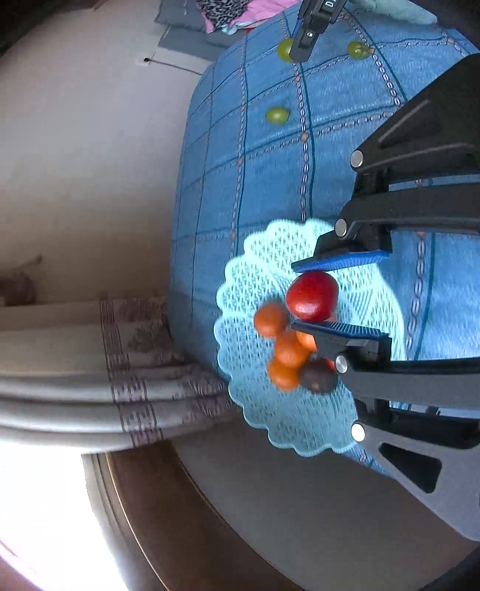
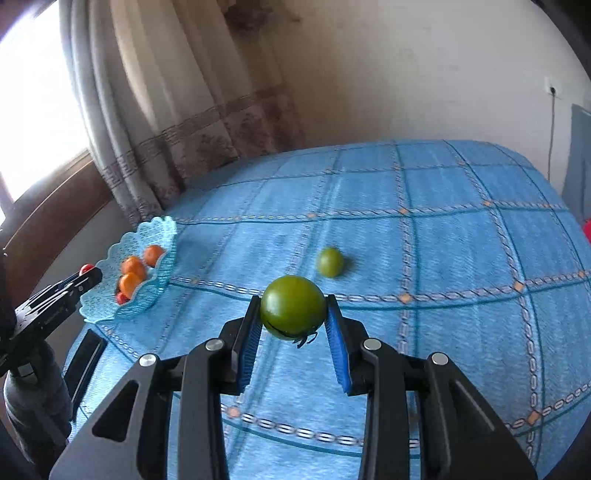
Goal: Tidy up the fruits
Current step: 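Carry both tomatoes to the blue basket and open both tools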
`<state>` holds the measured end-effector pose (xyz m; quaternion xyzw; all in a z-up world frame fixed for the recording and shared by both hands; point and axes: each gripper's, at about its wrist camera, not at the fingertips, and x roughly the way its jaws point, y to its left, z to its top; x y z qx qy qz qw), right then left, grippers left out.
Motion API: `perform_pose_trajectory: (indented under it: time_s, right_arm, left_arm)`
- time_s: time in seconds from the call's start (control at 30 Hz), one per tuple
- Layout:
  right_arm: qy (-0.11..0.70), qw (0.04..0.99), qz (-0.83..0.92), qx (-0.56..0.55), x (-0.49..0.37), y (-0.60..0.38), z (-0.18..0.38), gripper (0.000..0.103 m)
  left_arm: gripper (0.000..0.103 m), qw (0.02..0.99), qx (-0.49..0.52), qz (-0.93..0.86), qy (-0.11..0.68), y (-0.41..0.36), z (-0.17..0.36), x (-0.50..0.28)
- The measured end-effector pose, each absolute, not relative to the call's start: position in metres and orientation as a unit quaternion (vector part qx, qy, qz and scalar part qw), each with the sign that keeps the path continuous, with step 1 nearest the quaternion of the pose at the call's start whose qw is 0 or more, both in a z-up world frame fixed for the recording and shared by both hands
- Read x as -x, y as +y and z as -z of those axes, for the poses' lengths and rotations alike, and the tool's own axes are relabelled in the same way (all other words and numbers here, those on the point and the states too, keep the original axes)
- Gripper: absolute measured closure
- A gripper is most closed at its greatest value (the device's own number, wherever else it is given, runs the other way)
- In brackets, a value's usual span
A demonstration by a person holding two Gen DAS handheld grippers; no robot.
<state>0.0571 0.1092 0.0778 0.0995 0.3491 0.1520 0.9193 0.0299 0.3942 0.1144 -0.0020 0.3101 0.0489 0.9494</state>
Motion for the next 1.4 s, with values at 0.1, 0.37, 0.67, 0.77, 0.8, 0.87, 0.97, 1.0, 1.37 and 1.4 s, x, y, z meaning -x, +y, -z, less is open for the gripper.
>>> perform_pose_trajectory:
  time_s: [0.1, 0.37, 0.67, 0.77, 0.8, 0.87, 0.97, 1.0, 1.37, 1.4]
  right_arm:
    - [0.345, 0.92, -0.166, -0.087, -0.057, 0.127, -0.087, 0.069]
    - [0.345, 0.915, -0.202, -0.053, -0.065, 0.184, -0.099, 0.069]
    - [0.353, 0.904, -0.24, -0.027, -0.072, 0.242, -0.099, 0.069]
    - [0.357, 0.9, -0.25, -0.02, -0.075, 0.258, -0.097, 0.069]
    - [0.358, 0.899, -0.253, -0.018, -0.076, 0.264, -0.096, 0.069]
    - [0.36, 0.896, -0.26, -0.011, -0.079, 0.275, -0.095, 0.069]
    - [0.361, 0.894, -0.267, -0.002, -0.083, 0.288, -0.094, 0.069]
    - [0.362, 0.893, -0.268, 0.0, -0.085, 0.293, -0.093, 0.069]
    - [0.36, 0.893, -0.271, 0.027, -0.094, 0.322, -0.083, 0.068]
    - [0.36, 0.893, -0.269, 0.029, -0.094, 0.323, -0.081, 0.068]
  left_arm:
    - [0.077, 0.949, 0.003, -0.052, 0.31, 0.404, -0.113, -0.028]
    - [0.076, 0.943, 0.018, -0.054, 0.327, 0.426, -0.101, -0.028]
    - [0.042, 0.946, 0.053, -0.068, 0.311, 0.449, -0.11, -0.024]
    - [0.035, 0.947, 0.062, -0.083, 0.304, 0.459, -0.114, -0.022]
    - [0.035, 0.947, 0.066, -0.085, 0.303, 0.461, -0.115, -0.021]
    - [0.034, 0.946, 0.072, -0.089, 0.302, 0.466, -0.116, -0.021]
    - [0.032, 0.946, 0.078, -0.094, 0.302, 0.471, -0.117, -0.02]
    - [0.03, 0.946, 0.079, -0.095, 0.301, 0.471, -0.117, -0.02]
    - [0.025, 0.944, 0.079, -0.092, 0.308, 0.47, -0.112, -0.022]
    - [0.022, 0.943, 0.079, -0.093, 0.308, 0.47, -0.112, -0.022]
